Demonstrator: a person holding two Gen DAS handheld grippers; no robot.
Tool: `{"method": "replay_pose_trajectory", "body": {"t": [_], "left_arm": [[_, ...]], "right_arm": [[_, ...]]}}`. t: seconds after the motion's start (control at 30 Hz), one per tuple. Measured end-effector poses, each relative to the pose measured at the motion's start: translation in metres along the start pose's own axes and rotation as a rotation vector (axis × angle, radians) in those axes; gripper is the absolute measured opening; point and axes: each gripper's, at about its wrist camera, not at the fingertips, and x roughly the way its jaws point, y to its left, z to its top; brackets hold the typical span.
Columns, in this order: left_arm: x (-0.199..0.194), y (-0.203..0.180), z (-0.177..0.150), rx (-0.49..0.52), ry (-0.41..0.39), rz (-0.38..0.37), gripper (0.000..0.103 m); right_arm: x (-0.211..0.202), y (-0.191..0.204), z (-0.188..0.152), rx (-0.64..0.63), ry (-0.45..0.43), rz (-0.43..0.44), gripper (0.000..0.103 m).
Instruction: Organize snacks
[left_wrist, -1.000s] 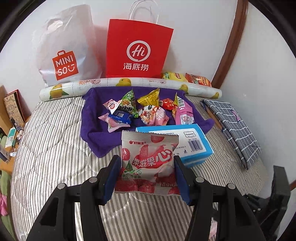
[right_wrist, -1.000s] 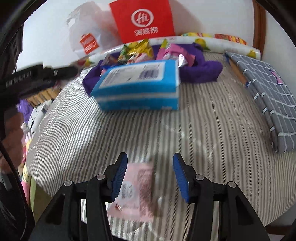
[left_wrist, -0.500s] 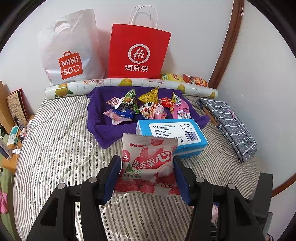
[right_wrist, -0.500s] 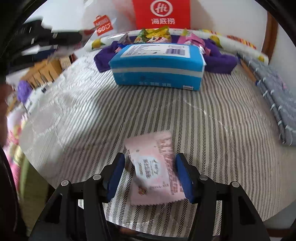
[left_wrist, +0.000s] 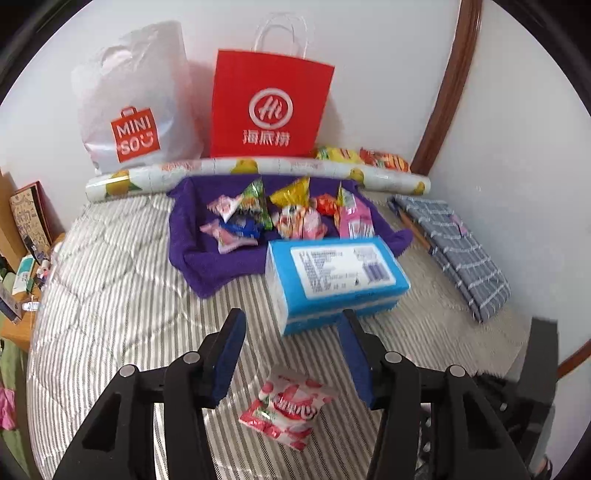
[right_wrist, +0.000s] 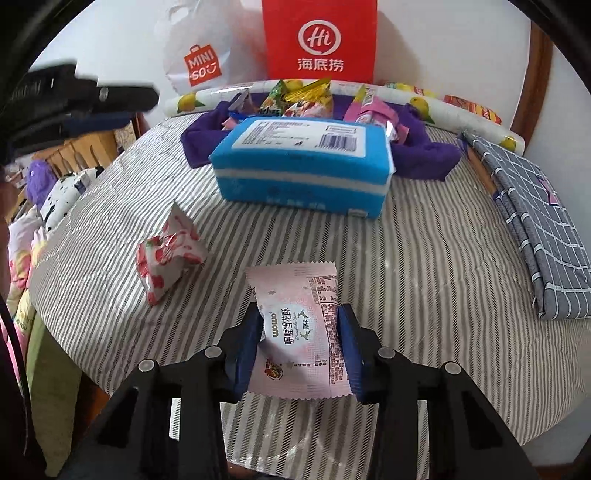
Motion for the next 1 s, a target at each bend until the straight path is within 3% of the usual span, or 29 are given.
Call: {"method": "replay_pose_trajectory", "body": {"t": [0.13, 0.27, 0.5, 0.7, 0.87, 1.0], "left_arm": [[0.014, 0.002, -0.018, 0.005, 0.067, -0.007, 0.050], [0.028, -0.002, -0.041, 0.045, 0.119, -0.031, 0.057], [0.048, -0.009, -0.070, 0.116, 0.181, 0.008, 0.058], [0.061, -0.013, -0.076, 0.166, 0.181, 0.096, 0.060], [0.067, -0.013, -0.075, 0.173, 0.172, 0.096, 0.060], [0.066, -0.011, -0.073, 0.175, 0.158, 0.099, 0.052]], "right_arm": [[-0.002, -0.007, 0.002, 0.014, -0.018, -0.008, 0.041], [-0.007, -0.015, 0.006, 0.034, -0.046, -0.014, 0.041], [-0.018, -0.028, 0.009, 0.044, -0.084, -0.045, 0.041], [-0.017, -0.043, 0.009, 0.075, -0.086, -0.066, 0.041], [-0.011, -0.047, 0.012, 0.079, -0.076, -0.073, 0.041], [-0.007, -0.045, 0.016, 0.071, -0.075, -0.074, 0.041]]}}
